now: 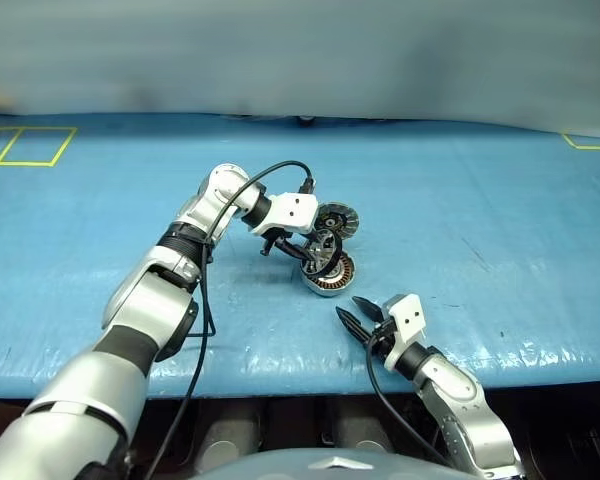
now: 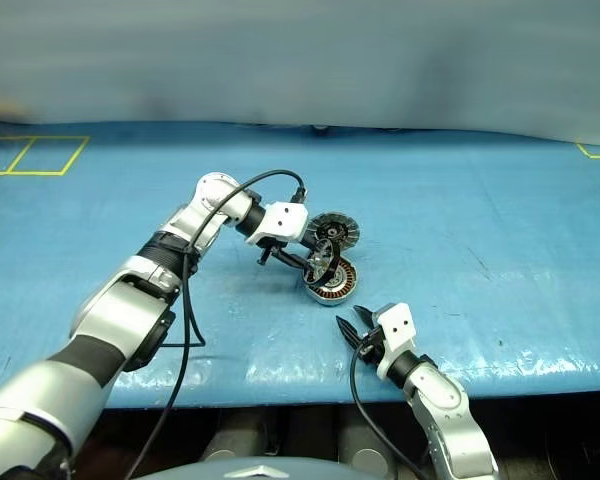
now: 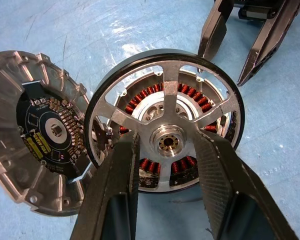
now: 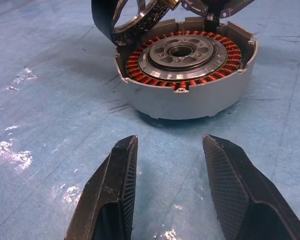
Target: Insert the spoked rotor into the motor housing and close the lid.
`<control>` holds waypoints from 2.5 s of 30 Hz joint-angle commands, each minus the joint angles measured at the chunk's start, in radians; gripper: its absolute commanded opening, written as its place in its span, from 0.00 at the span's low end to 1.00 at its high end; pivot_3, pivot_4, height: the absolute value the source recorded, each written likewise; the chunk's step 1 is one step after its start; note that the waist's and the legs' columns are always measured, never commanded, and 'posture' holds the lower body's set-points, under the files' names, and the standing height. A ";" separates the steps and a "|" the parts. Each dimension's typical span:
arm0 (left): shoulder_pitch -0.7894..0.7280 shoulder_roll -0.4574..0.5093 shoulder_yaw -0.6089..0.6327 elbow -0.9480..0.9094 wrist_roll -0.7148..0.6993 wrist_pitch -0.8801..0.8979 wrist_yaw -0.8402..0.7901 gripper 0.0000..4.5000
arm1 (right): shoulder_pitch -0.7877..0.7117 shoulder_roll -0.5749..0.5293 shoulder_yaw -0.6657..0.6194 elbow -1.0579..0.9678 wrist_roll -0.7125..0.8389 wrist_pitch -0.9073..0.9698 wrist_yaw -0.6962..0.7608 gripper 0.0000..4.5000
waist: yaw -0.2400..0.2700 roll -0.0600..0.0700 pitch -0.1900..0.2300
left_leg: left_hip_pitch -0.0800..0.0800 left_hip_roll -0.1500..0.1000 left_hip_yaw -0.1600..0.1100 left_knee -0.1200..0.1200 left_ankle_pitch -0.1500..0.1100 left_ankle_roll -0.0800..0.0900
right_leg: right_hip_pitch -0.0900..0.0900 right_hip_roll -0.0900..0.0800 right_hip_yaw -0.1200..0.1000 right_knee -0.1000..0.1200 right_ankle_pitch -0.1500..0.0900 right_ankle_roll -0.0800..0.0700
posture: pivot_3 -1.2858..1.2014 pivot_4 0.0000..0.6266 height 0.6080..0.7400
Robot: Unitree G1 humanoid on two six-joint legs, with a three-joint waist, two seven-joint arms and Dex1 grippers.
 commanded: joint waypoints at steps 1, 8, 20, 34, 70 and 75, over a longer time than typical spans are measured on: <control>-0.034 -0.011 0.006 0.018 0.011 -0.033 0.012 0.36 | 0.000 0.006 -0.005 -0.012 -0.002 -0.027 -0.006 0.48 | 0.000 0.000 0.000 | 0.000 0.000 0.000 0.000 0.000 0.000 | 0.000 0.000 0.000 0.000 0.000 0.000 | 0.52 0.24 1.00; -0.048 -0.015 0.015 0.045 0.028 -0.099 0.053 0.65 | 0.000 0.006 -0.004 -0.008 -0.001 -0.031 -0.009 0.48 | 0.000 0.000 0.000 | 0.000 0.000 0.000 0.000 0.000 0.000 | 0.000 0.000 0.000 0.000 0.000 0.000 | 0.52 0.24 1.00; -0.013 0.007 0.087 -0.007 -0.068 -0.070 0.006 0.87 | -0.008 0.013 -0.018 -0.006 -0.007 -0.046 -0.033 0.48 | 0.000 0.000 0.000 | 0.000 0.000 0.000 0.000 0.000 0.000 | 0.000 0.000 0.000 0.000 0.000 0.000 | 0.52 0.24 1.00; 0.356 0.125 0.163 -0.417 -0.181 0.147 0.081 0.87 | -0.106 -0.016 -0.070 -0.090 0.022 0.021 -0.056 0.12 | 0.004 0.001 0.000 | 0.000 0.000 0.000 -0.001 0.000 0.000 | 0.000 -0.001 0.001 0.000 0.000 -0.001 | 0.52 0.24 1.00; 0.660 0.102 0.178 -0.571 -0.231 0.189 0.323 0.87 | -0.461 -0.064 0.171 0.213 -0.254 0.376 -0.075 0.01 | 0.000 0.002 -0.004 | 0.016 0.001 0.000 -0.009 0.002 -0.004 | 0.006 -0.001 0.001 -0.001 -0.002 -0.008 | 0.52 0.24 1.00; 0.669 0.103 0.180 -0.570 -0.236 0.188 0.331 0.87 | -0.442 -0.047 0.131 0.161 -0.224 0.333 -0.072 0.01 | 0.001 0.001 -0.011 | 0.016 0.001 0.000 -0.009 0.002 -0.004 | 0.006 -0.001 0.001 -0.001 -0.004 -0.010 | 0.52 0.24 1.00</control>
